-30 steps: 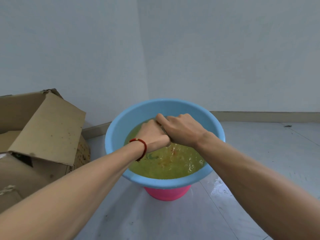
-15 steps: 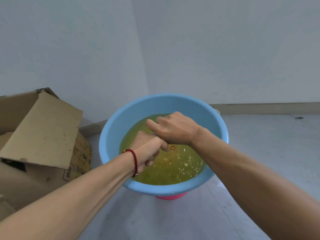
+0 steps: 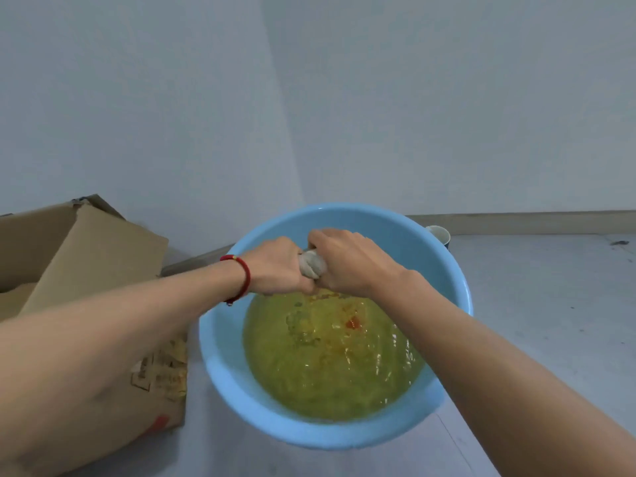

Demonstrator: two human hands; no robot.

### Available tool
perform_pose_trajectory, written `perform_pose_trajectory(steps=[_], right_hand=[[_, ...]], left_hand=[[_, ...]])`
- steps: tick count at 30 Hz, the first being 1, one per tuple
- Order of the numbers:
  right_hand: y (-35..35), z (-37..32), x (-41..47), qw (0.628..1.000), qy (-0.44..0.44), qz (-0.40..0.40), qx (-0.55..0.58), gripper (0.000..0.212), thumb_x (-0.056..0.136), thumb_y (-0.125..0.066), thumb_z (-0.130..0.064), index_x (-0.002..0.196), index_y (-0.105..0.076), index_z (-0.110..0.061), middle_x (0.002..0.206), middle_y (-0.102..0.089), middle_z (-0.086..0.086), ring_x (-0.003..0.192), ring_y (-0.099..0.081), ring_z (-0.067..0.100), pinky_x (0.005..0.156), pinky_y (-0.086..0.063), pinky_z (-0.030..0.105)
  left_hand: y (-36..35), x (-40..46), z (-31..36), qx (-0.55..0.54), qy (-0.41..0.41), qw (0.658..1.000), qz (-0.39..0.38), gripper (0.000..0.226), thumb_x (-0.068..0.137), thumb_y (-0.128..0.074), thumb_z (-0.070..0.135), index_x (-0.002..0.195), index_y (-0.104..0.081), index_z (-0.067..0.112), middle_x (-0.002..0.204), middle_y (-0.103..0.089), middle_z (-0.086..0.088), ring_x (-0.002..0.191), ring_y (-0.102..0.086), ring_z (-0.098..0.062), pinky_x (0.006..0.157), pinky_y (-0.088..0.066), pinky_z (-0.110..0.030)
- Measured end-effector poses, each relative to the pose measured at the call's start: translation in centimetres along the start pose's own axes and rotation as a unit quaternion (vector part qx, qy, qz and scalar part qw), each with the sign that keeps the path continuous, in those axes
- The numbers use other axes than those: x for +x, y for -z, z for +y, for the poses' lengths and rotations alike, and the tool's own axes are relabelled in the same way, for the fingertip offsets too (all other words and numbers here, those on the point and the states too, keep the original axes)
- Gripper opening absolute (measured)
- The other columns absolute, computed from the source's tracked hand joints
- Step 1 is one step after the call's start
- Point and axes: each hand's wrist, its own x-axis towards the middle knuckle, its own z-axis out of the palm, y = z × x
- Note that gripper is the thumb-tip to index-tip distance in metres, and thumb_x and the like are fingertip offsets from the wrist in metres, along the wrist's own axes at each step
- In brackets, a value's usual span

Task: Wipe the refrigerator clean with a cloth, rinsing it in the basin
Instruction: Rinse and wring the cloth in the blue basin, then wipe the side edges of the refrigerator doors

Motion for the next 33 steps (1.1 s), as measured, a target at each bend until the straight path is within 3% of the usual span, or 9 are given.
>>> perform_pose_trajectory(steps=[2, 4, 9, 15, 22, 26, 29, 31, 33], right_hand=[[3.0, -0.1, 0.9, 0.991, -0.066, -0.057, 0.097, 0.039, 0.082, -0.08, -0.038, 0.099, -0.051, -0.018, 0.1, -0.049, 0.0, 0.083, -0.055, 0.027, 0.066, -0.039, 0.038], [6.4, -0.4, 0.7, 0.972, -0.11, -0.122, 0.169, 0.04, 0.079, -0.084, -0.043, 0.091, -0.052, -0.022, 0.095, -0.05, -0.002, 0.079, -0.055, 0.022, 0.062, -0.038, 0.034], [18.6, -2.4, -2.6, 0.856, -0.18, -0.185, 0.448, 0.027, 0.096, -0.072, -0.044, 0.106, -0.07, -0.019, 0.084, -0.066, 0.0, 0.074, -0.062, 0.007, 0.068, -0.05, 0.02], [35.4, -7.6, -8.4, 0.639, -0.327, -0.088, 0.691, 0.037, 0.108, -0.05, -0.037, 0.119, -0.072, -0.009, 0.112, -0.076, 0.019, 0.105, -0.074, 0.03, 0.096, -0.057, 0.049], [56.6, -14.8, -13.7, 0.516, -0.45, 0.213, 0.697, 0.031, 0.094, -0.048, -0.014, 0.109, -0.065, 0.007, 0.11, -0.062, 0.034, 0.101, -0.06, 0.04, 0.103, -0.051, 0.061], [64.1, -19.7, -18.0, 0.478, -0.469, 0.292, 0.683, 0.043, 0.09, -0.04, 0.011, 0.129, -0.057, 0.008, 0.122, -0.066, 0.027, 0.114, -0.064, 0.042, 0.091, -0.058, 0.064], [66.7, -23.0, -21.1, 0.467, -0.481, 0.318, 0.67, 0.037, 0.09, -0.045, 0.0, 0.125, -0.056, 0.0, 0.134, -0.061, 0.023, 0.123, -0.062, 0.041, 0.092, -0.056, 0.066], [67.8, -25.5, -22.9, 0.499, -0.489, 0.346, 0.627, 0.042, 0.088, -0.052, -0.019, 0.13, -0.055, -0.016, 0.138, -0.059, 0.015, 0.125, -0.06, 0.032, 0.104, -0.049, 0.065], [69.0, -27.7, -25.1, 0.589, -0.503, 0.354, 0.523, 0.06, 0.084, -0.063, -0.041, 0.142, -0.046, -0.039, 0.142, -0.058, -0.003, 0.126, -0.057, 0.015, 0.112, -0.042, 0.05]], left_hand=[[4.2, -0.1, 0.9, 0.118, -0.039, 0.992, -0.008, 0.039, 0.076, -0.08, 0.054, 0.08, -0.057, 0.023, 0.072, -0.063, 0.005, 0.064, -0.056, -0.017, 0.056, -0.043, -0.029], [7.2, -1.0, 1.9, 0.082, -0.058, 0.994, -0.049, 0.038, 0.082, -0.074, 0.061, 0.093, -0.06, 0.027, 0.083, -0.066, 0.005, 0.075, -0.064, -0.019, 0.065, -0.053, -0.032], [14.7, -6.1, 6.1, -0.227, -0.095, 0.969, -0.02, 0.037, 0.084, -0.082, 0.011, 0.116, -0.069, 0.026, 0.106, -0.073, -0.003, 0.094, -0.072, -0.019, 0.084, -0.062, -0.038], [23.9, -14.9, 18.2, -0.408, -0.072, 0.908, 0.06, 0.072, 0.075, -0.054, -0.026, 0.109, -0.075, 0.033, 0.104, -0.071, -0.006, 0.085, -0.065, -0.017, 0.071, -0.058, -0.031], [38.6, -27.1, 31.1, -0.323, -0.065, 0.938, 0.105, 0.041, 0.08, -0.063, -0.002, 0.104, -0.063, 0.03, 0.088, -0.07, 0.0, 0.073, -0.065, -0.017, 0.07, -0.059, -0.037], [45.1, -32.7, 37.1, -0.434, -0.102, 0.894, 0.035, 0.037, 0.084, -0.052, -0.013, 0.089, -0.072, 0.017, 0.077, -0.07, -0.006, 0.073, -0.062, -0.019, 0.067, -0.056, -0.034], [47.4, -35.5, 40.8, -0.493, -0.196, 0.843, -0.089, 0.04, 0.091, -0.044, -0.017, 0.093, -0.07, 0.014, 0.079, -0.069, -0.006, 0.075, -0.063, -0.019, 0.066, -0.055, -0.033], [48.0, -37.2, 42.9, -0.457, -0.292, 0.826, -0.151, 0.043, 0.092, -0.041, -0.019, 0.097, -0.069, 0.013, 0.082, -0.071, -0.004, 0.075, -0.065, -0.013, 0.063, -0.054, -0.026], [48.5, -39.1, 45.3, -0.411, -0.365, 0.811, -0.201, 0.043, 0.092, -0.039, -0.02, 0.1, -0.067, 0.01, 0.083, -0.068, -0.004, 0.074, -0.063, -0.011, 0.062, -0.051, -0.022]])
